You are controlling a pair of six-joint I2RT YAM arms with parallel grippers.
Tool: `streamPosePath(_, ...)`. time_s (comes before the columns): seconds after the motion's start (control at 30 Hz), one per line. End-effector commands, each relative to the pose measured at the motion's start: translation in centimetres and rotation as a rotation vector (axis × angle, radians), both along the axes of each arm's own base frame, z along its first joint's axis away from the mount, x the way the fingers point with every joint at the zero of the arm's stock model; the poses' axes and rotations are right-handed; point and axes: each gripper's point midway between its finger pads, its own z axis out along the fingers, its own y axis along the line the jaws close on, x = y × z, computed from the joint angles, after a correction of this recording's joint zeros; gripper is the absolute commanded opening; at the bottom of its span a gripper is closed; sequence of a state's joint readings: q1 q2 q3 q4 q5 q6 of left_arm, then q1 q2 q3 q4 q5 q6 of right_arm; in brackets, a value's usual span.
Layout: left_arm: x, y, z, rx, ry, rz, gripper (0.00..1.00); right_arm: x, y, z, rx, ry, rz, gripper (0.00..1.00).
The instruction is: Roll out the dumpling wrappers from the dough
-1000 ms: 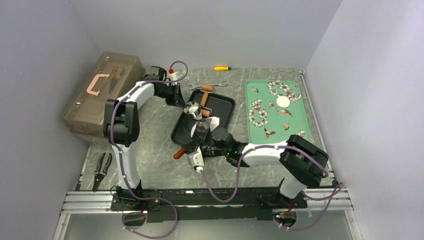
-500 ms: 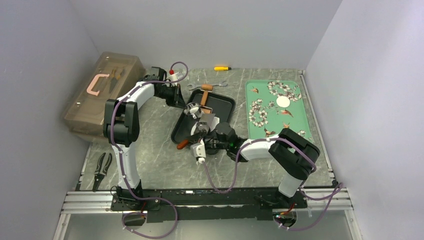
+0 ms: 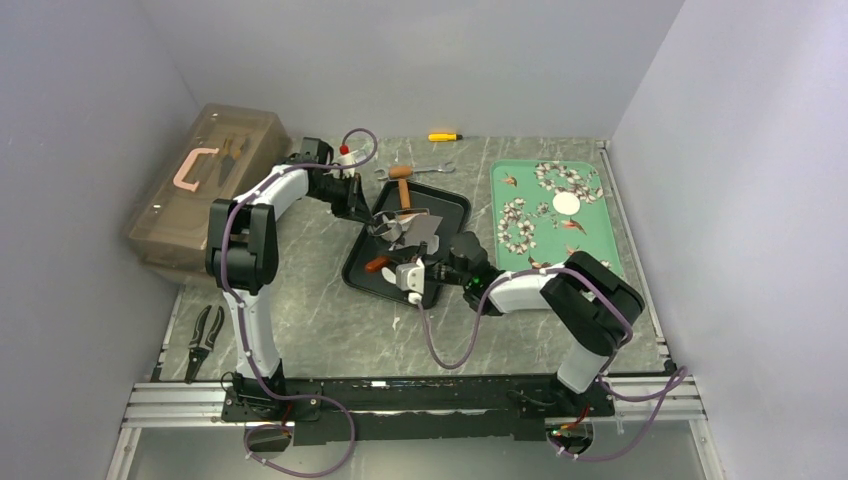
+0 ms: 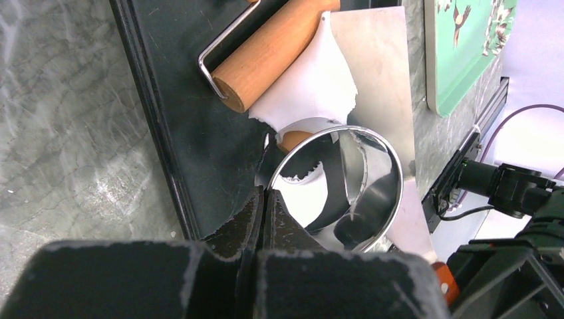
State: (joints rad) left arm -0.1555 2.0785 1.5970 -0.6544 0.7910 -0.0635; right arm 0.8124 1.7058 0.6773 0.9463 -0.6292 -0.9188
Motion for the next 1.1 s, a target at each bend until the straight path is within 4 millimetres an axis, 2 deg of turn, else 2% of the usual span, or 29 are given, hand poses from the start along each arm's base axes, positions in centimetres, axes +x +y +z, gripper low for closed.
streamPosePath(0.0, 0.0, 0.1, 3.4, -0.044, -0.078, -0.015, 0.0, -0.1, -0.9, 4.3, 0.105, -0.052, 0.006, 0.0)
streamPosePath(0.23, 1.2, 0.9, 4.4, -0.045, -0.115, 0.018, 0.0, -2.0, -2.0, 5.9, 0.124, -0.028, 0.042, 0.0)
streamPosePath(0.43, 1.6, 1.8, 5.6, -0.021, -0.18, 0.034, 0.0, -1.8, -3.4, 7.3, 0.141, -0.012, 0.016, 0.0)
streamPosePath(0.57, 1.5, 1.7, 4.8, -0.023, -0.149, 0.033, 0.0, -1.5, -3.9, 7.4, 0.145, -0.011, 0.003, 0.0)
streamPosePath(0.7, 1.7, 1.7, 4.5, -0.021, -0.145, 0.03, 0.0, -2.0, -4.1, 8.6, 0.189, 0.008, 0.018, 0.0)
streamPosePath(0.83, 0.9, 1.8, 4.8, -0.023, -0.145, 0.013, 0.0, -1.3, -5.1, 12.0, 0.353, 0.134, -0.02, 0.0)
streamPosePath(0.93, -0.1, 2.2, 4.6, 0.001, -0.164, -0.015, 0.0, -0.5, -6.7, 13.4, 0.427, 0.177, -0.05, 0.0)
streamPosePath(1.07, -1.2, 2.7, 4.7, 0.038, -0.178, -0.052, 0.0, -0.9, -6.8, 12.8, 0.378, 0.163, -0.037, 0.0)
